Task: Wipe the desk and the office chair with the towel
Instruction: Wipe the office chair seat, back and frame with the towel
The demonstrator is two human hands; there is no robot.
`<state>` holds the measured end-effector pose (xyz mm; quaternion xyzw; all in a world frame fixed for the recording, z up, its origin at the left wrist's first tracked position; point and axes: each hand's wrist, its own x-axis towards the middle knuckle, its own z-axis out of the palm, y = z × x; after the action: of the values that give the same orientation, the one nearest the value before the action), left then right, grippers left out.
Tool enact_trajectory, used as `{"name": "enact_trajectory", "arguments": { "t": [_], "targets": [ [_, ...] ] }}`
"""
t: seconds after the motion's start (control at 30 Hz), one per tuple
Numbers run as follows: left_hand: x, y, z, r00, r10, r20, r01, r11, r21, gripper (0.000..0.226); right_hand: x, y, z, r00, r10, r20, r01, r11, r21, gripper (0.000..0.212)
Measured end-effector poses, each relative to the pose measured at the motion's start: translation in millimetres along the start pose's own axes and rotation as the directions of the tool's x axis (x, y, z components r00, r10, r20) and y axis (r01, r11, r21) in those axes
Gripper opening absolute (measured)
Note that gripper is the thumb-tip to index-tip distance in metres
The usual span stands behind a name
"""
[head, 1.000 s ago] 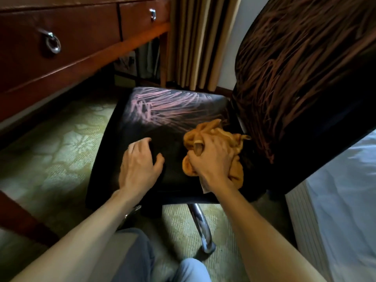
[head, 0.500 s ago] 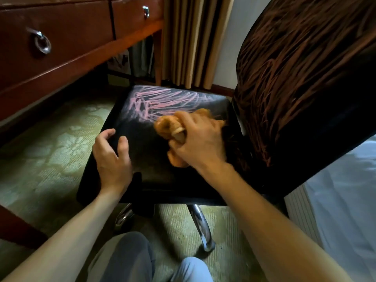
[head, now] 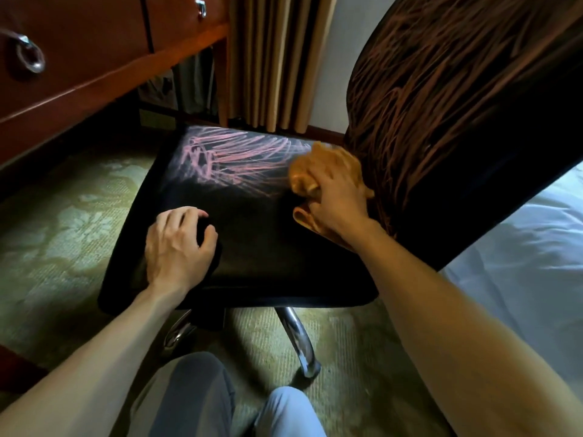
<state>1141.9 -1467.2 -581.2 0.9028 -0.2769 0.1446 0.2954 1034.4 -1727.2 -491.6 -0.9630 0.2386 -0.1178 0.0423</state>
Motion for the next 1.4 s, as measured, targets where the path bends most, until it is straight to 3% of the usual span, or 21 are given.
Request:
{"name": "enact_trajectory", "arguments": {
  "t": [0.03, 0.1, 0.2, 0.3, 0.37, 0.43, 0.53, 0.57, 0.63, 0.7, 0.73, 0.87, 1.0, 1.1, 1.2, 1.27, 1.33, 1.4],
  "targets": [
    [0.1, 1.0, -1.4, 1.0, 0.005, 0.014, -0.005, 1.0, 0.007, 0.029, -7.5, 6.0, 5.4, 0.99, 0.079, 0.114, -0.084, 0.996, 0.04, 0.073],
    [1.6, 4.8, -6.4, 0.998, 0.044, 0.048, -0.044, 0.999, 0.008, 0.039, -31.7, 8.0, 12.0, 0.963, 0.209, 0.17, -0.229, 0.968, 0.107, 0.063],
    [4.3, 8.2, -9.6, 0.962, 0.244, 0.121, -0.249, 0.968, 0.029, 0.043, -86.3, -10.2, 8.6, 0.987, 0.136, 0.092, -0.129, 0.989, -0.071, 0.055],
    [11.2, 11.1, -10.0, 0.863, 0.467, 0.194, -0.475, 0.88, -0.007, 0.036, -139.1, -18.0, -14.2, 1.0, -0.019, -0.023, 0.018, 0.999, -0.044, 0.049],
    [18.7, 22.8, -6.9, 0.853, 0.461, 0.246, -0.469, 0.883, -0.027, 0.025, -153.8, -17.8, -29.2, 0.994, -0.036, -0.101, 0.037, 0.999, 0.008, 0.058],
    [20.8, 46.7, 1.8, 0.876, 0.379, 0.3, -0.375, 0.924, -0.073, 0.032, -147.4, -18.4, -38.4, 0.973, -0.033, -0.23, 0.044, 0.998, 0.041, 0.07],
    [11.3, 78.2, 20.5, 0.89, 0.284, 0.357, -0.288, 0.957, -0.043, 0.05, -112.5, -23.5, -38.0, 0.92, -0.022, -0.392, 0.065, 0.993, 0.097, 0.062],
    [7.5, 82.3, 25.0, 0.891, 0.273, 0.364, -0.291, 0.957, -0.006, 0.058, -99.2, -22.0, -31.2, 0.943, -0.01, -0.332, 0.041, 0.995, 0.087, 0.062],
    [2.8, 80.2, 24.7, 0.9, 0.244, 0.361, -0.266, 0.964, 0.012, 0.065, -77.8, -15.7, -7.7, 0.998, 0.043, -0.048, -0.041, 0.998, 0.056, 0.07],
    [3.4, 76.6, 24.5, 0.898, 0.251, 0.362, -0.27, 0.963, 0.005, 0.058, -67.4, -4.6, 14.1, 0.97, 0.132, 0.206, -0.16, 0.979, 0.128, 0.079],
    [3.1, 77.6, 24.9, 0.896, 0.25, 0.367, -0.272, 0.962, 0.01, 0.057, -65.4, 0.7, 20.6, 0.959, 0.159, 0.236, -0.2, 0.966, 0.165, 0.082],
    [0.7, 84.5, 23.7, 0.898, 0.232, 0.375, -0.261, 0.965, 0.028, 0.062, -77.3, 0.1, 13.2, 0.973, 0.193, 0.124, -0.209, 0.969, 0.131, 0.074],
    [-0.2, 83.9, 20.1, 0.893, 0.235, 0.383, -0.269, 0.962, 0.037, 0.056, -127.6, -14.2, -16.1, 0.996, 0.053, 0.072, -0.053, 0.999, -0.013, 0.058],
    [-2.1, 84.2, 24.8, 0.89, 0.239, 0.388, -0.279, 0.959, 0.048, 0.059, -152.0, -13.3, -46.9, 0.994, 0.04, -0.1, -0.05, 0.994, -0.099, 0.062],
    [-4.3, 86.6, 26.6, 0.884, 0.227, 0.408, -0.274, 0.96, 0.06, 0.063, -131.5, -7.9, -60.1, 0.947, 0.058, -0.315, -0.098, 0.989, -0.113, 0.07],
    [-8.8, 91.1, 23.6, 0.884, 0.215, 0.414, -0.274, 0.958, 0.087, 0.069, -104.5, -5.8, -51.1, 0.967, 0.073, -0.242, -0.096, 0.992, -0.084, 0.091],
    [-12.9, 96.2, 19.6, 0.874, 0.216, 0.435, -0.273, 0.959, 0.072, 0.075, -78.4, 3.7, -30.6, 0.995, 0.098, -0.002, -0.098, 0.993, -0.061, 0.107],
    [-11.3, 96.7, 16.4, 0.85, 0.256, 0.461, -0.278, 0.96, -0.02, 0.068, -67.6, 17.0, -5.9, 0.964, 0.152, 0.219, -0.163, 0.986, 0.032, 0.103]
  ]
}}
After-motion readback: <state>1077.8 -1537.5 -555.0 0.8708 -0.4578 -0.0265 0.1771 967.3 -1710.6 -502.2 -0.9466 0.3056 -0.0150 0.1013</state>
